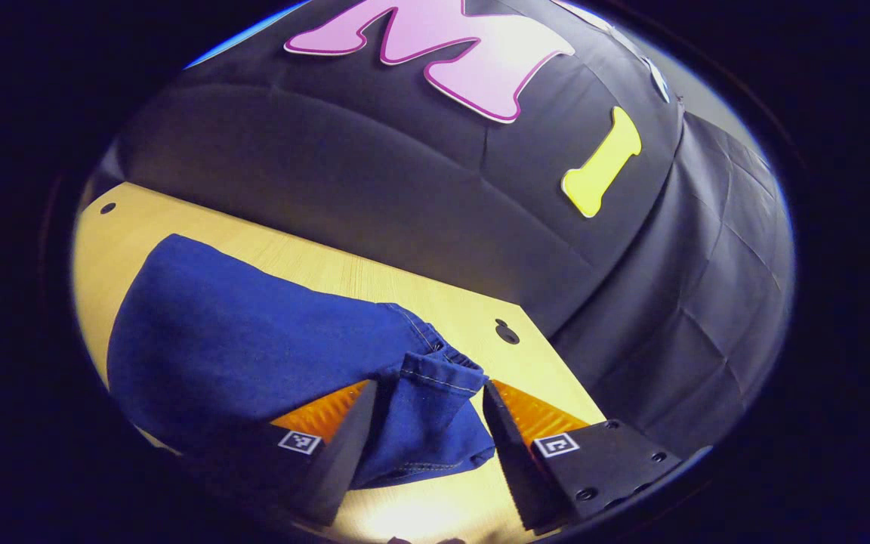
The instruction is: Grasp the waist and the cuffs of the jeans and fold them to make the two legs overlap; first hold the waist and fold one-third of the jeans toward the cuffs, then hold the cuffs and fold the remaining one-third in the same direction to finish folding.
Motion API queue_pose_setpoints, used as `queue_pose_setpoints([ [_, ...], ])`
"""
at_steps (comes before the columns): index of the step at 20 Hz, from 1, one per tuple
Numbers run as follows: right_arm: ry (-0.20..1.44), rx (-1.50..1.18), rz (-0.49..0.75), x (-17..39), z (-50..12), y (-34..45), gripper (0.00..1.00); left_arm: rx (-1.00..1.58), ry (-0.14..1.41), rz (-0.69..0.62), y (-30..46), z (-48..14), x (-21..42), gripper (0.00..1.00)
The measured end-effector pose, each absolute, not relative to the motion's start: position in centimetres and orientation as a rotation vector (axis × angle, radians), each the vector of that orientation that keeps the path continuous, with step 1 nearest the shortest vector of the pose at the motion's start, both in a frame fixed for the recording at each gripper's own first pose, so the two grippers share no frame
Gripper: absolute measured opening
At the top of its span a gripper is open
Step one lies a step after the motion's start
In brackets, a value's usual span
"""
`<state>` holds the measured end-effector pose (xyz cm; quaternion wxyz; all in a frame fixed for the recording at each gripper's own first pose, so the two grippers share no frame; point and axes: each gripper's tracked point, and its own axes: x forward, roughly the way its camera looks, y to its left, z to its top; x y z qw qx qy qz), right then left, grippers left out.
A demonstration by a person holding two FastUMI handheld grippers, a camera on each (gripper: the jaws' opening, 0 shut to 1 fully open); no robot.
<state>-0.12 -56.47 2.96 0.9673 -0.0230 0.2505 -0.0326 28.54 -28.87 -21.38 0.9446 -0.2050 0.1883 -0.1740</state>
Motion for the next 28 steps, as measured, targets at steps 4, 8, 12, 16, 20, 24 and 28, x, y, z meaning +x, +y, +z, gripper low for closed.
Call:
queue_pose_setpoints([
  [4,0.448,-0.08,-0.028,0.3,6.8,-54.5,0.97,-0.355,0.307,-0.361,-26.4,-17.9,24.5,0.92],
  [8,0.418,-0.044,0.031,-0.1,10.8,-50.9,0.97,-0.303,0.19,-0.315,-21.2,-12.5,18.9,0.92],
  [12,0.353,-0.023,0.092,-1.2,16.8,-46.8,0.97,-0.287,0.105,-0.187,-13.4,-7.4,11.6,0.92],
  [16,0.268,-0.015,0.124,-3.6,24.0,-44.4,0.97,-0.246,0.061,-0.04,-5.5,-3.2,5.0,0.92],
  [20,0.055,-0.031,0.106,-5.7,33.7,-43.6,0.96,-0.208,-0.011,0.033,-0.3,1.9,-1.2,0.92],
  [24,-0.004,0.027,0.103,-8.3,37.8,-42.7,0.93,-0.16,-0.084,0.069,1.6,5.9,-5.7,0.92],
  [28,0.011,0.041,0.089,-10.3,39.1,-43.4,0.96,-0.124,-0.102,0.059,0.2,6.6,-9.8,0.92],
])
